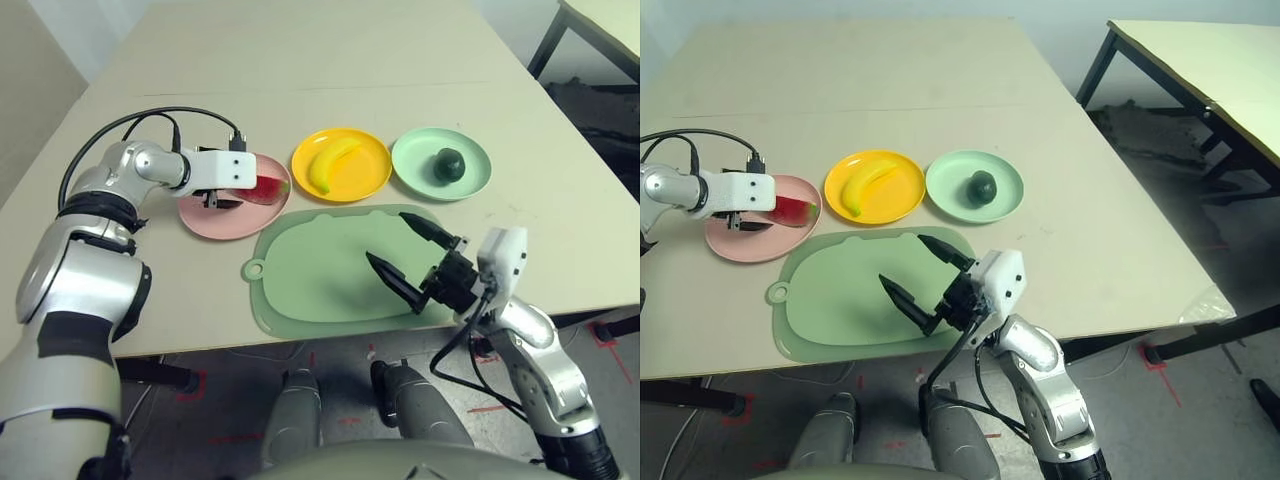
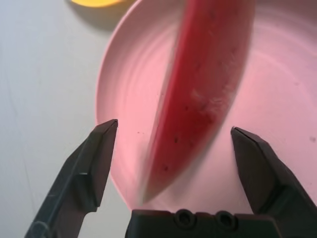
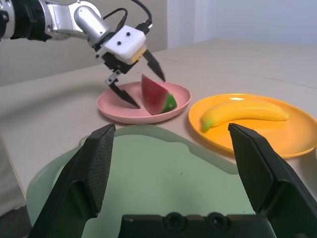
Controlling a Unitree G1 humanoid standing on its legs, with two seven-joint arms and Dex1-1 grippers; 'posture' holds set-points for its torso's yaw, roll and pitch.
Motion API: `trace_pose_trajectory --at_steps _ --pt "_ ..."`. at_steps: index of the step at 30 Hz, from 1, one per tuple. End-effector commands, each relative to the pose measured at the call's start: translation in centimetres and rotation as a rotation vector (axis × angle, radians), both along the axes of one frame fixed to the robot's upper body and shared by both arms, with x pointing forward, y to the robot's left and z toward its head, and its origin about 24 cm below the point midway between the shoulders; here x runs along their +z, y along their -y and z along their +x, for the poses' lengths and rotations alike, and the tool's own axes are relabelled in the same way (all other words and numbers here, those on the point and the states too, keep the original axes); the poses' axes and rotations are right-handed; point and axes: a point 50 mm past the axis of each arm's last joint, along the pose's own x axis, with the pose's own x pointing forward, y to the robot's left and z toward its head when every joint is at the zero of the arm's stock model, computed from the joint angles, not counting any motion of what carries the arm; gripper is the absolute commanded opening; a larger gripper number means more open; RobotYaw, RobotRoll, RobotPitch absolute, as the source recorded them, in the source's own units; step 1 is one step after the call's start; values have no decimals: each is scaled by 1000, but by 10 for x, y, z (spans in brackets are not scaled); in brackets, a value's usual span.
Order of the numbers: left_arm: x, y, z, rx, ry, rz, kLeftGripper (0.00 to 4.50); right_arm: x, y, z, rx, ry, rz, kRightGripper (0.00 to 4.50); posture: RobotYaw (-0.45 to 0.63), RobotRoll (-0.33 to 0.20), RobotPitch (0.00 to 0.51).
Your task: Place the fruits into color-matched plates.
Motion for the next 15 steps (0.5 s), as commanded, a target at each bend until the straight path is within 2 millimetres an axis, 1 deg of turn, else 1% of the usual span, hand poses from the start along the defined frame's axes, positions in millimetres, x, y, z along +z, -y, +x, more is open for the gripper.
trace_pose_trajectory --at_steps 1,3,4,6,7,9,11,12,14,15 --pt "29 -3 -3 -27 16 -78 4483 14 18 17 -50 39 -16 4500 -59 0 162" --pt "47 -8 -8 -40 23 -132 4483 34 31 35 -108 82 -19 4500 -59 0 162" --pt "56 -10 -12 -63 -4 -204 4483 45 39 44 -147 95 -22 4500 -54 0 160" --pt "66 -12 -20 -102 -54 -334 4483 60 50 57 -202 110 -19 4500 -53 0 159" --pt "73 -16 -27 -120 -82 -437 4483 72 61 66 -247 125 -17 4500 -44 0 160" --pt "81 -22 -45 -147 -121 -597 4483 90 85 76 -331 150 -11 4500 -30 0 160" --pt "84 -25 -61 -141 -130 -723 4483 97 107 81 -409 150 9 4500 -21 0 161" --pt "83 -29 -70 -110 -105 -825 4483 97 121 82 -475 137 31 4500 -5 0 159" --pt "77 -41 -86 -15 -34 -993 4483 90 145 82 -601 104 93 4500 10 0 159" --pt "73 -47 -94 40 5 -1057 4483 84 152 80 -654 89 136 4500 16 0 158"
